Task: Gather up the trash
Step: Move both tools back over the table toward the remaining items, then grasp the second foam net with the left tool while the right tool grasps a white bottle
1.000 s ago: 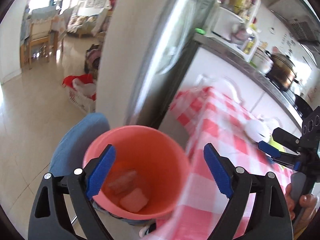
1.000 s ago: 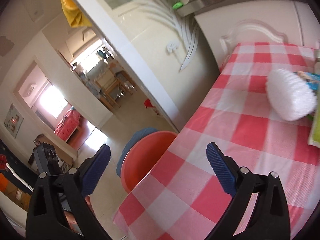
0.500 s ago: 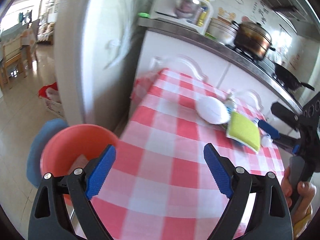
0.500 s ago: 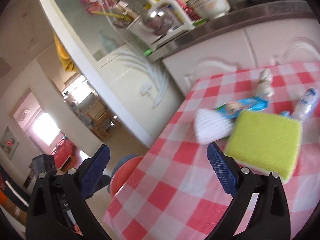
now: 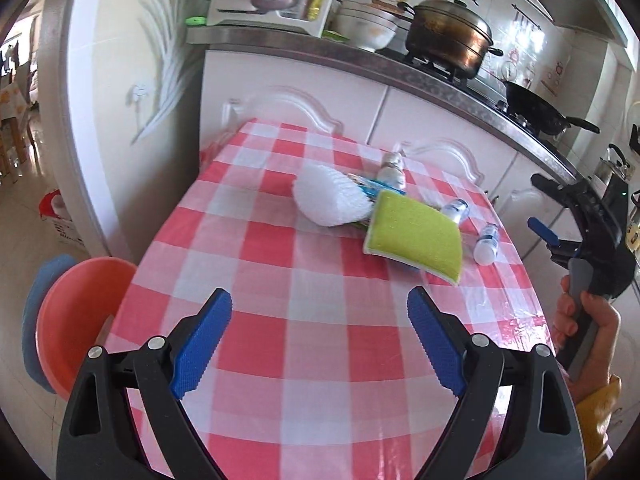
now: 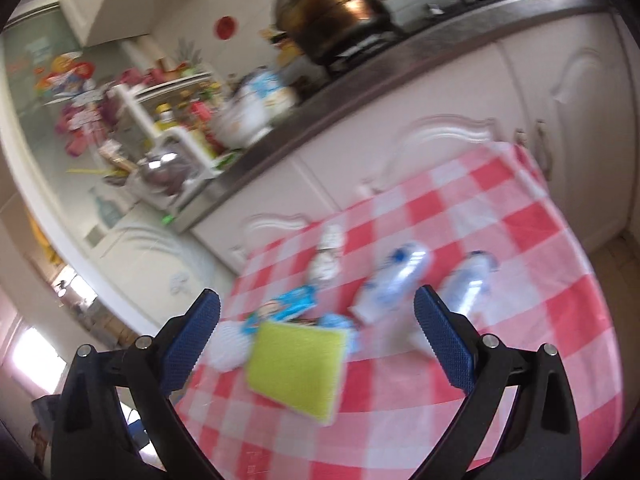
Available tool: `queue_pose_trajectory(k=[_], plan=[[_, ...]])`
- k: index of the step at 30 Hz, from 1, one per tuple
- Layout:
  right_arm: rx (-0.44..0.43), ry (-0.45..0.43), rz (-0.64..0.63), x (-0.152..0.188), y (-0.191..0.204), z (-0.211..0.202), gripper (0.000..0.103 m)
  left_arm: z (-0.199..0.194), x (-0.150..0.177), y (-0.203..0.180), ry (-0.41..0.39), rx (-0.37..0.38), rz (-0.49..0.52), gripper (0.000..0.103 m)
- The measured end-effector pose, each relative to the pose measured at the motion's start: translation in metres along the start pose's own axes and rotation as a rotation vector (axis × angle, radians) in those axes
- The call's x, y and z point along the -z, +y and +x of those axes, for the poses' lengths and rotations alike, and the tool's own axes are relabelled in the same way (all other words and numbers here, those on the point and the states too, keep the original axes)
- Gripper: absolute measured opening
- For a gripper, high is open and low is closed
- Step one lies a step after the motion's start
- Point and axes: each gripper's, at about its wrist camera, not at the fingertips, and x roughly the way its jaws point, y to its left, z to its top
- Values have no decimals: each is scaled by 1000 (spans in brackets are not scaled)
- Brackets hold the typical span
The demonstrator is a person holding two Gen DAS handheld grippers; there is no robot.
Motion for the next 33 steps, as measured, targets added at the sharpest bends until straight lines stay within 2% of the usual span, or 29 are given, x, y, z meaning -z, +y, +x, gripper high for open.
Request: queue_pose_trajectory(k=[4, 8, 11, 13, 16, 17, 21, 25, 28, 33], plan=[[89, 12, 51, -5, -40, 5, 98, 15, -3, -19, 40, 58, -5, 89], [121, 31, 101, -6, -68, 15, 98, 35, -7, -36, 79, 119, -7, 89], [140, 61, 97, -4, -74, 29, 97, 50, -13, -47, 67, 115, 40, 89], [171, 82, 78, -2, -74, 39, 97, 62, -22, -47, 64, 74, 52, 89], [192, 104, 46, 2, -71, 52, 88, 79, -39, -37, 29, 40, 19, 89], [202, 110, 37, 3, -70, 55, 80, 85, -45, -33, 21, 15, 6, 89], [232, 127, 22, 7, -69, 64, 79, 114, -62, -13, 28, -6, -80, 89], [240, 143, -7, 12, -66, 73, 78, 137, -74, 2, 35, 21, -158, 89], [257, 154, -32, 15, -62, 78, 72, 151, -80, 10, 37, 40, -208, 89], [300, 168, -51, 17, -63, 82, 63, 167, -84, 13, 45, 45, -230, 89]])
